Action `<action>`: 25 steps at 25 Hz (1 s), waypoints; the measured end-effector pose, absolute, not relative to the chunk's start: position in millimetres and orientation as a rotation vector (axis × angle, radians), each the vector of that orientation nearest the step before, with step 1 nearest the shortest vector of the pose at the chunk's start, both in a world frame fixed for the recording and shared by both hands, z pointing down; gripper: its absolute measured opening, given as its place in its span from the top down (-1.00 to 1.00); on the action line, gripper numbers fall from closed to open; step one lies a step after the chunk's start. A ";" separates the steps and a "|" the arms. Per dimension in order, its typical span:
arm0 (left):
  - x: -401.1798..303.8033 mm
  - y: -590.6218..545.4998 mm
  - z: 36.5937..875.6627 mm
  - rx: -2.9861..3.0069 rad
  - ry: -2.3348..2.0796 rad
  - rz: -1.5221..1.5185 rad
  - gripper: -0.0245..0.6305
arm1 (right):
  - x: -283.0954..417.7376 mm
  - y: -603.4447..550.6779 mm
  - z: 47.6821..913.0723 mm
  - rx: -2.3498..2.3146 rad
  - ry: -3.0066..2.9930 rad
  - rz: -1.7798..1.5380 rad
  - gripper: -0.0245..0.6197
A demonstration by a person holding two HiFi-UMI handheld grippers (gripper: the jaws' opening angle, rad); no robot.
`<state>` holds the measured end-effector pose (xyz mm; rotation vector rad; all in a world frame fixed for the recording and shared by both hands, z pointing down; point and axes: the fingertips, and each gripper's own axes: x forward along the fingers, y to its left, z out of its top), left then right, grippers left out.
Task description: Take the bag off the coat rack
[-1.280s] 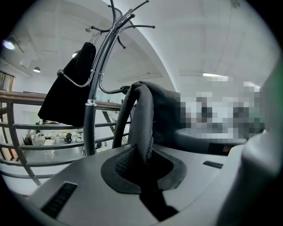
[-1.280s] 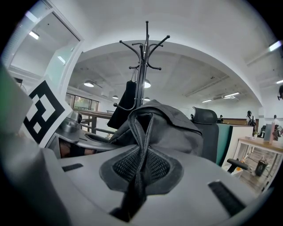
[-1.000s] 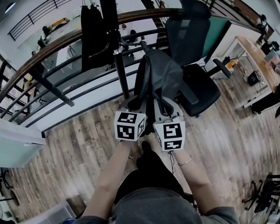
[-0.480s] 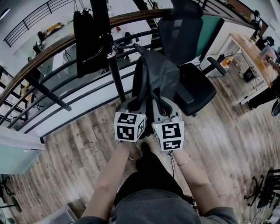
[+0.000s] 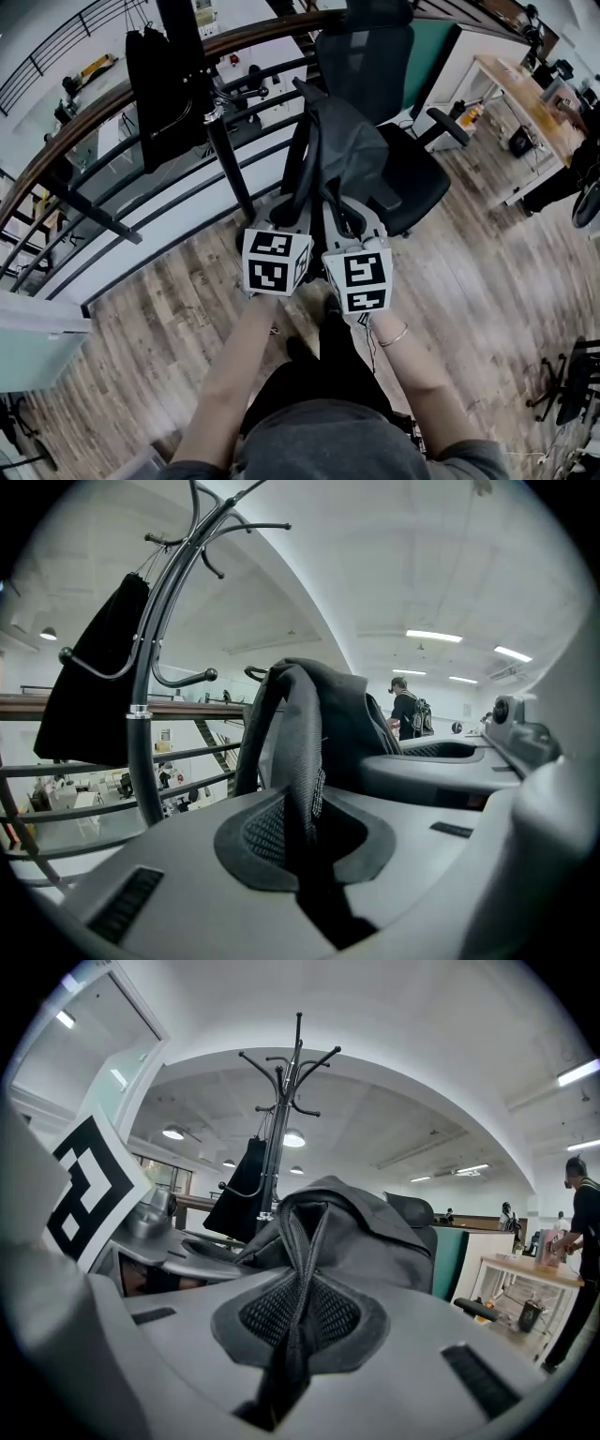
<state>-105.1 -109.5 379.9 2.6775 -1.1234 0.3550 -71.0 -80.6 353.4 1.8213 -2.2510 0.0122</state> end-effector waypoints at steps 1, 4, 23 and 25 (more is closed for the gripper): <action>-101.6 -109.7 379.7 2.677 -1.113 0.353 0.78 | -68.1 -80.6 352.8 1.825 -2.248 0.017 0.83; -85.4 -112.6 378.3 2.679 -1.078 0.349 0.78 | -52.6 -83.3 350.8 1.843 -2.229 0.020 0.83; 79.0 -151.2 347.0 2.759 -0.910 0.351 0.78 | 114.8 -115.3 321.0 2.008 -2.143 0.023 0.83; 97.1 -158.1 340.5 2.768 -0.917 0.392 0.78 | 133.0 -121.5 316.8 2.005 -2.162 0.056 0.82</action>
